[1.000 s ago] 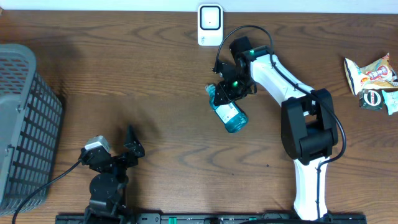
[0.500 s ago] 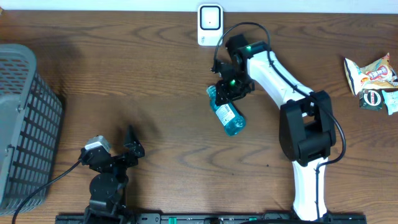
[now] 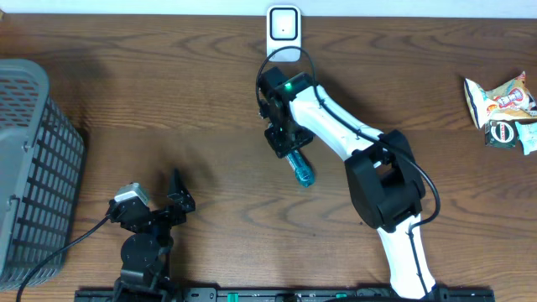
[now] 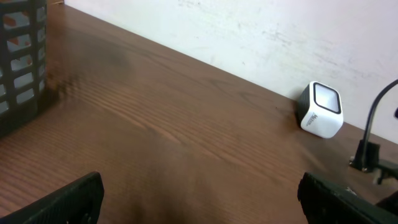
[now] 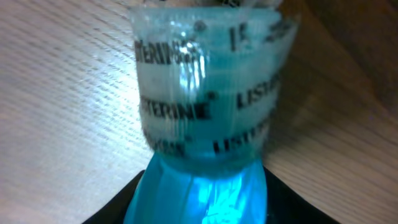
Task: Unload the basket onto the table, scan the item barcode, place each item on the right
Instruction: 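Tilt the mouthwash bottle, turning its cap toward the scanner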
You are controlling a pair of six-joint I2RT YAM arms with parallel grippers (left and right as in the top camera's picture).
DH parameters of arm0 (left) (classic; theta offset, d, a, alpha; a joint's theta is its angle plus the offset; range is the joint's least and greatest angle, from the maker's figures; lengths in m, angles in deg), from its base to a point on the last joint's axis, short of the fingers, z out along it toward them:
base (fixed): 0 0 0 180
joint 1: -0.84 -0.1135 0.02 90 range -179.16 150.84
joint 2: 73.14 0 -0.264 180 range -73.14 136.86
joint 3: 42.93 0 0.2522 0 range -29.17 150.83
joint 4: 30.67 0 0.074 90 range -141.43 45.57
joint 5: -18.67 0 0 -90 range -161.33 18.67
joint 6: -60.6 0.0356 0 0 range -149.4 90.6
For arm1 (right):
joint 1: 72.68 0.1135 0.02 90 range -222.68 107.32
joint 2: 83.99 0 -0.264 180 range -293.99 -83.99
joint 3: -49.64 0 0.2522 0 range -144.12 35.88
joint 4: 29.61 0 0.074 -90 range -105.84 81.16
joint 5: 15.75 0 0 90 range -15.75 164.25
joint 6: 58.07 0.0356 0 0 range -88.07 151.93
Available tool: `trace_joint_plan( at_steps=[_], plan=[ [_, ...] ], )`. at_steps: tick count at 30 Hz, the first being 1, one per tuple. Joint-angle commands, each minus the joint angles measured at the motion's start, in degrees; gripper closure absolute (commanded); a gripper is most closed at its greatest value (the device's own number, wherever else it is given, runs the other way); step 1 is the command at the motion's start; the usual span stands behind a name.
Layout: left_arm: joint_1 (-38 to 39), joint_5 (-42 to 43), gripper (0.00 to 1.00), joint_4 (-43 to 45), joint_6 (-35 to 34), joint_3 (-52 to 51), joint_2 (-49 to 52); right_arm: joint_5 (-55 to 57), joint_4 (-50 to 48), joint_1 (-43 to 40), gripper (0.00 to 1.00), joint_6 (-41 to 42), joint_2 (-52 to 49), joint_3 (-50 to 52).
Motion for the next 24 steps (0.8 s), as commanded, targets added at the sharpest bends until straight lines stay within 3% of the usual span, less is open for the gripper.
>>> trace_joint_plan(
  at_steps=[1,12,15,21,24],
  plan=[
    [-0.1,-0.3,0.02,-1.4,-0.3,-1.0,-0.2,3.0,-0.8,0.2,0.5,2.6,-0.5,0.4],
    [-0.1,-0.3,0.02,-1.4,-0.3,-1.0,-0.2,3.4,-0.2,0.2,0.46,3.1,-0.5,-0.8],
    [-0.1,-0.3,0.02,-1.4,-0.3,-1.0,-0.2,3.3,3.5,0.3,0.4,3.2,-0.5,-4.2],
    [-0.1,-0.3,0.02,-1.4,-0.3,-1.0,-0.2,0.5,7.8,0.3,0.1,5.7,-0.5,-10.8],
    [-0.1,-0.3,0.02,-1.4,-0.3,-1.0,-0.2,0.4,6.8,0.4,0.16,5.7,-0.8,-10.6]
  ],
)
